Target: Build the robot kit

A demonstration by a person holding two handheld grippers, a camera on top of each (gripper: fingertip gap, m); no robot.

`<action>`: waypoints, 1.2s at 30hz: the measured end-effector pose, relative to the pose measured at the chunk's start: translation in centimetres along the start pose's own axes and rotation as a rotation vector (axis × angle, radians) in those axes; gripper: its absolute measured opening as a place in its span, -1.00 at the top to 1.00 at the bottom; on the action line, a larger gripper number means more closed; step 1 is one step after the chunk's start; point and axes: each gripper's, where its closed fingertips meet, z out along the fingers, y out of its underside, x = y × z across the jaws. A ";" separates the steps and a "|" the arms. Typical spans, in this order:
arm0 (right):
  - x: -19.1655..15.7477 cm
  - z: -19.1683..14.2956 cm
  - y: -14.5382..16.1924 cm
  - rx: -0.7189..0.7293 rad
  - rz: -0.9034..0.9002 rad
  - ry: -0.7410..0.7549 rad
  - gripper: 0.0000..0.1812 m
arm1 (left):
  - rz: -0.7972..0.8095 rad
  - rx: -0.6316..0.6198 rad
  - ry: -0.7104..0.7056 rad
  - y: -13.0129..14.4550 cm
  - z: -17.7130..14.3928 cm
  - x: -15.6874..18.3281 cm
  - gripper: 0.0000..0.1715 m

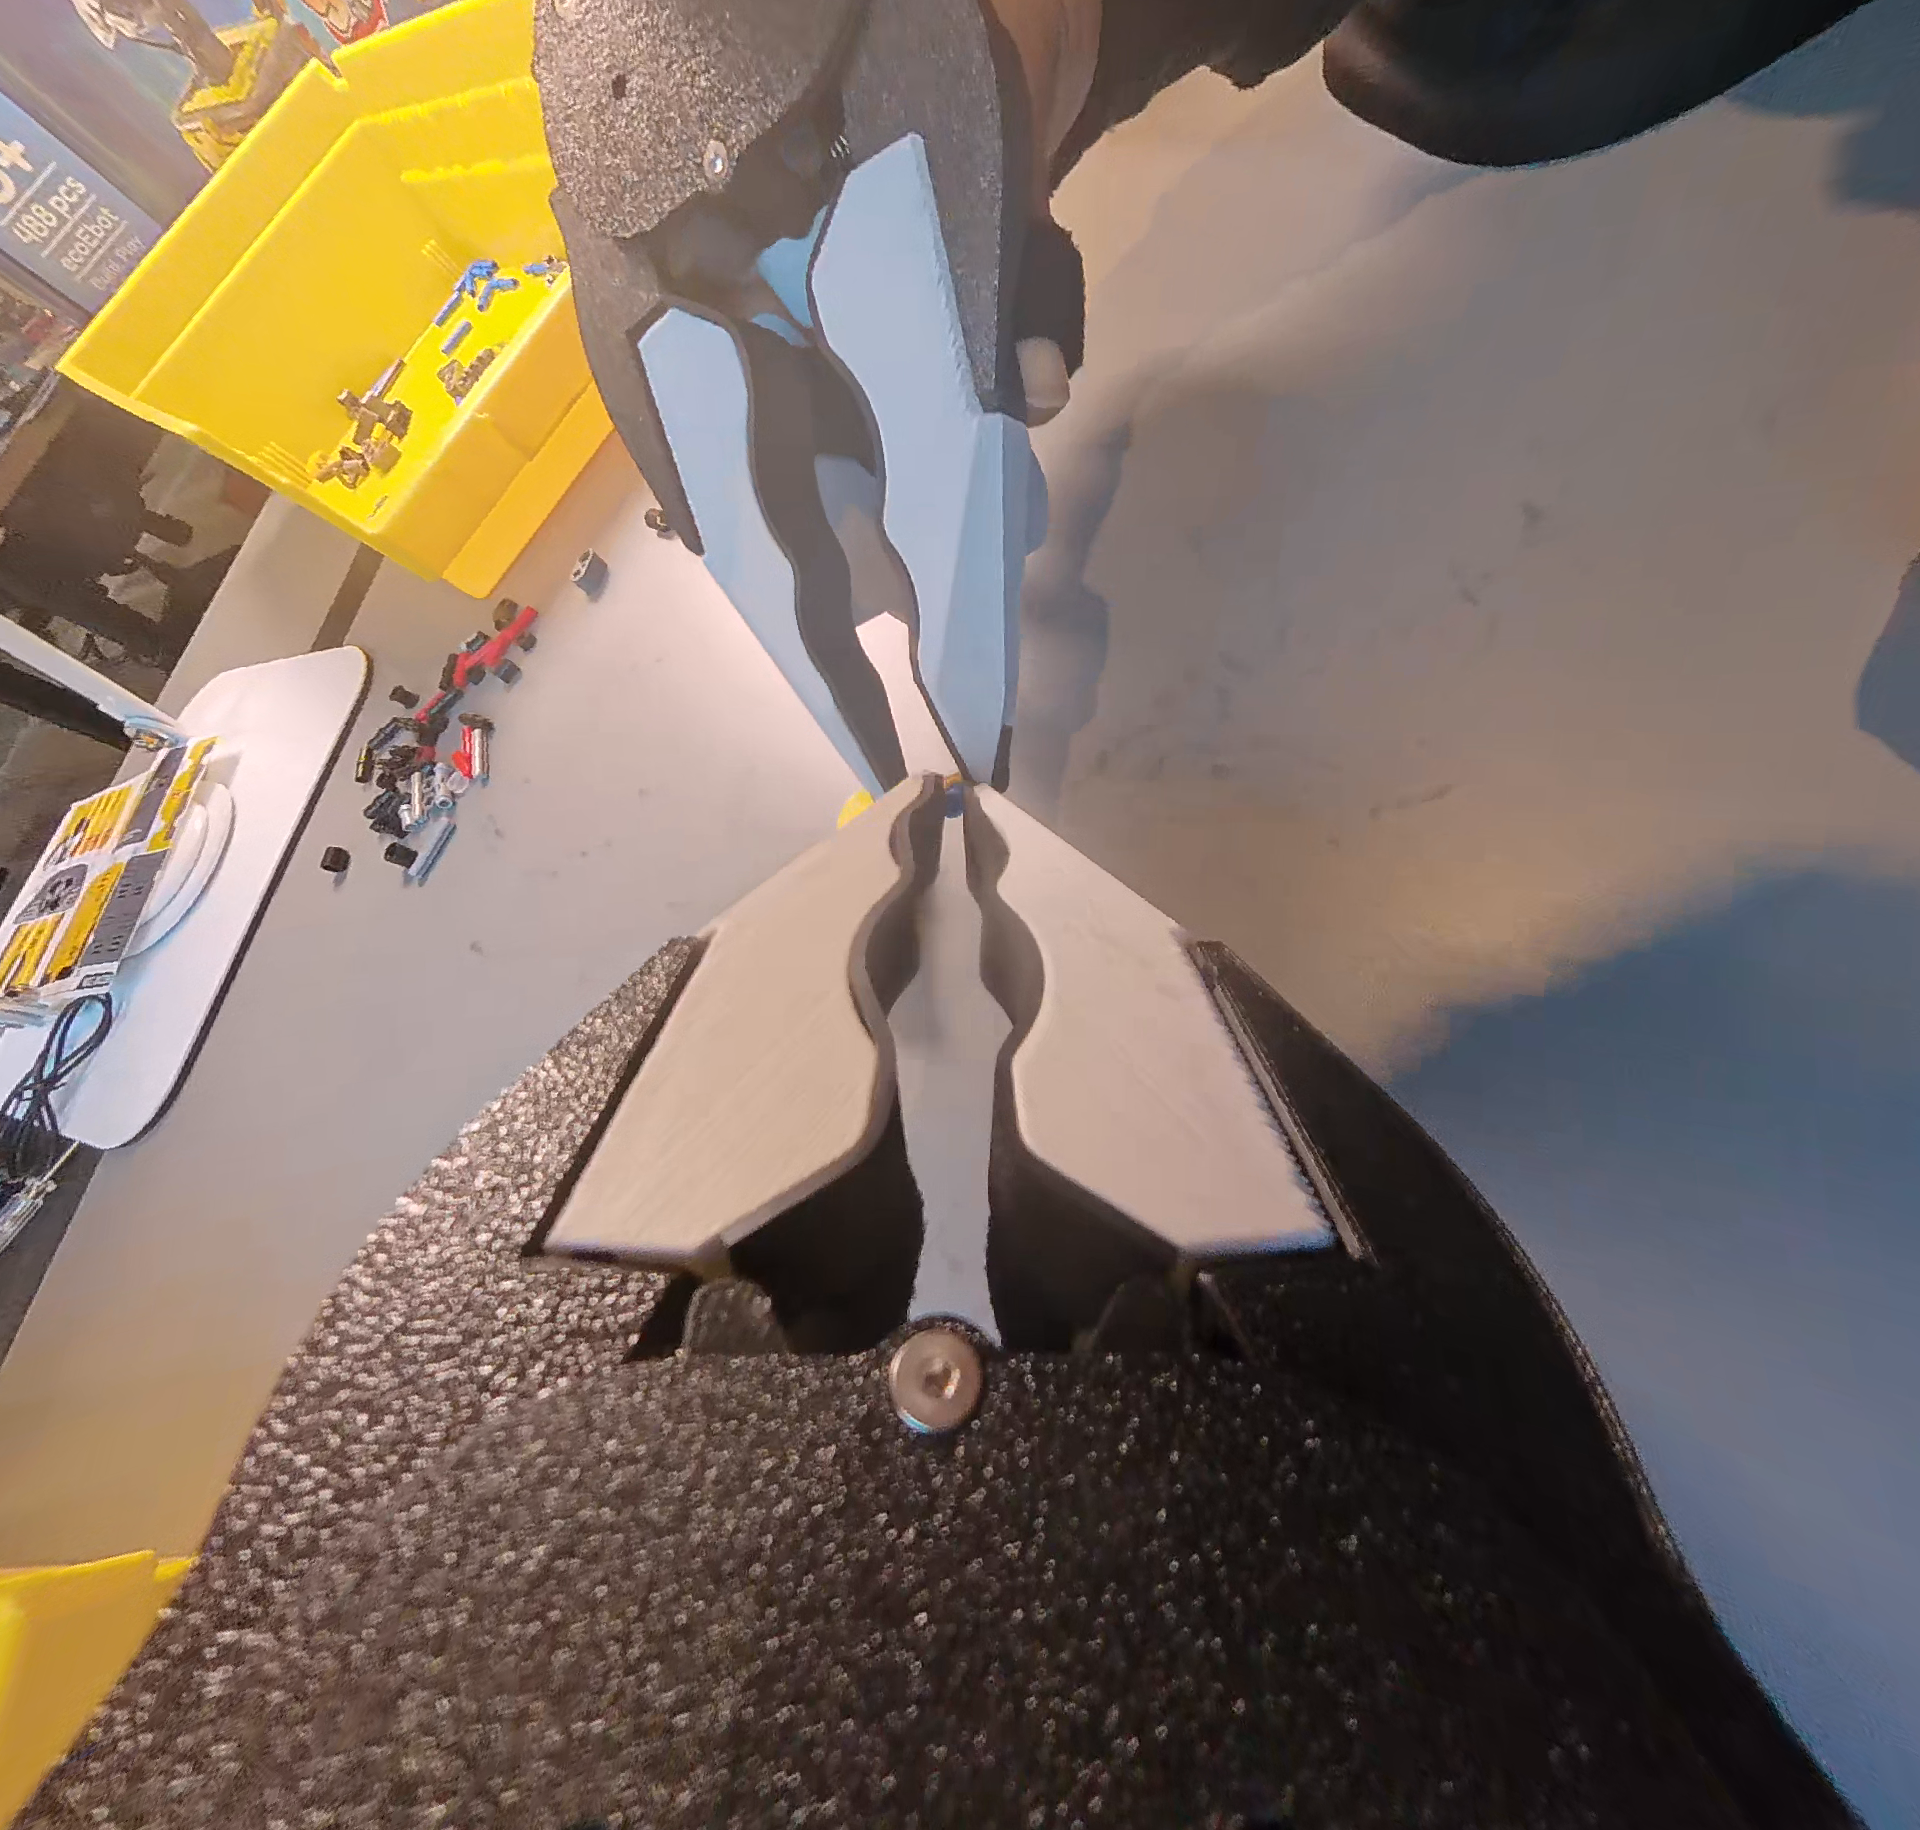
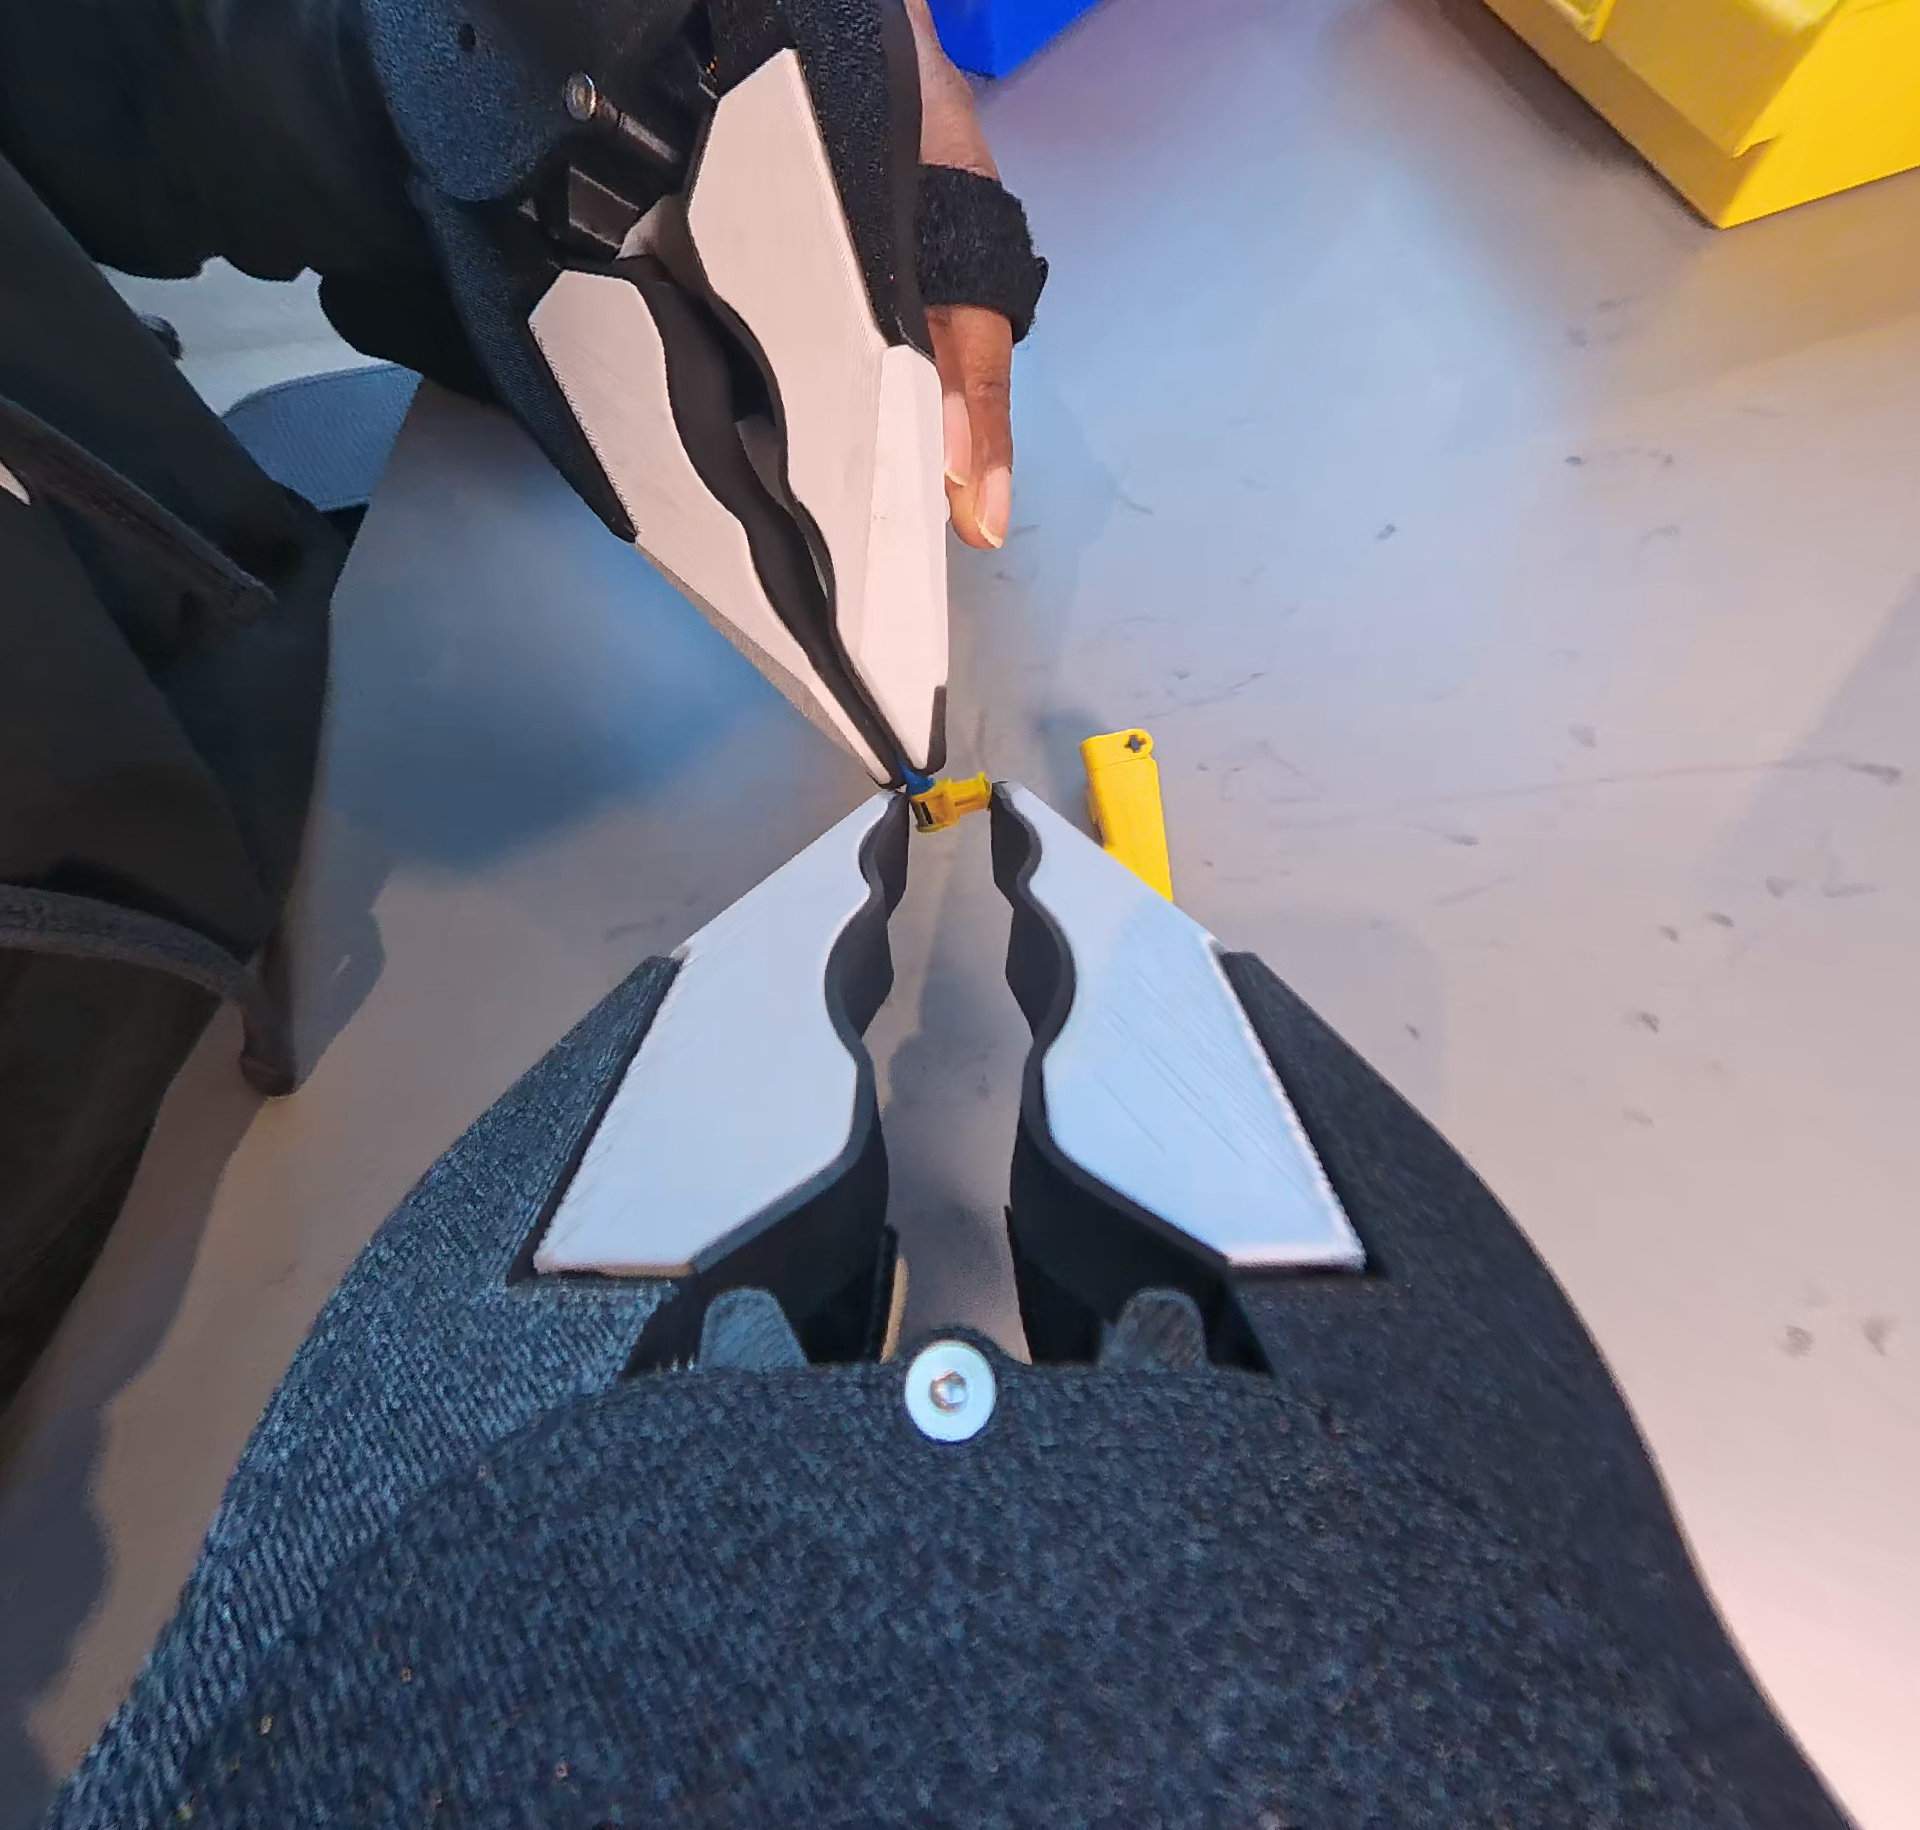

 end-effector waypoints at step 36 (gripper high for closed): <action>1.1 -2.3 -4.8 0.168 -0.352 0.297 0.83 | -0.512 0.374 0.074 -2.9 -3.4 -4.1 0.96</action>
